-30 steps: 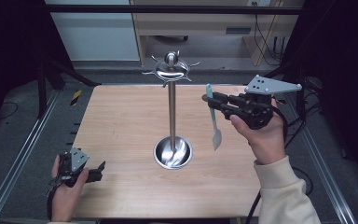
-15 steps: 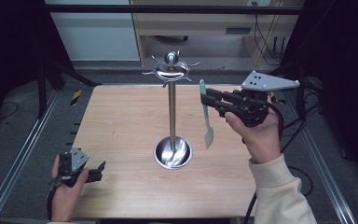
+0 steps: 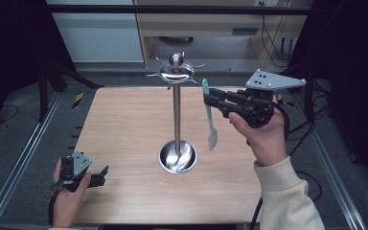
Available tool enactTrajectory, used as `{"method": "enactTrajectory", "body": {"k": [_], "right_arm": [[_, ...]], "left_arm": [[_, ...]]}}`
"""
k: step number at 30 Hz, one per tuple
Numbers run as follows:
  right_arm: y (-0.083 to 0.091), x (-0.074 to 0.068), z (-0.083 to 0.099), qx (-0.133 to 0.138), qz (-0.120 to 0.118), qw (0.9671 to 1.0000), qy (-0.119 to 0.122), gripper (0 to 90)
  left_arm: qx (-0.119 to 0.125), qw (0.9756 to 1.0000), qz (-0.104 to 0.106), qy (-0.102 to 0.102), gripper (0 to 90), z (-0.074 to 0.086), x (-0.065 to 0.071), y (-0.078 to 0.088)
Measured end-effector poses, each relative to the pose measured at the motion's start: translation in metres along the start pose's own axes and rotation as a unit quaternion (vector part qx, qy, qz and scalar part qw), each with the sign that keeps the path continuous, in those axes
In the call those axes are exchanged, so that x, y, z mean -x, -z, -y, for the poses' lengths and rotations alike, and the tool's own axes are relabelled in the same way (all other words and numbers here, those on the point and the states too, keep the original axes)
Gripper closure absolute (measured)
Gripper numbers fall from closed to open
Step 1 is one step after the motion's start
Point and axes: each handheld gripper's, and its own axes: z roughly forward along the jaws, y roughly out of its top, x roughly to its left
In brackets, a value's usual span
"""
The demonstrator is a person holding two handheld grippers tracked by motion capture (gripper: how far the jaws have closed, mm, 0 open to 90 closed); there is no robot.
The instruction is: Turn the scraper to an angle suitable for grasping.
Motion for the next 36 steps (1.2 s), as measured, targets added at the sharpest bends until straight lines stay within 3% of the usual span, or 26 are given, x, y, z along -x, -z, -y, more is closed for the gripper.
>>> {"method": "enactTrajectory", "body": {"k": [36], "right_arm": [[-0.015, -0.006, -0.001, -0.022, 0.013, 0.9996, 0.012, 74.0]], "left_arm": [[0.001, 1.0000, 0.001, -0.002, 1.9, -0.001, 0.000, 0.000]]}}
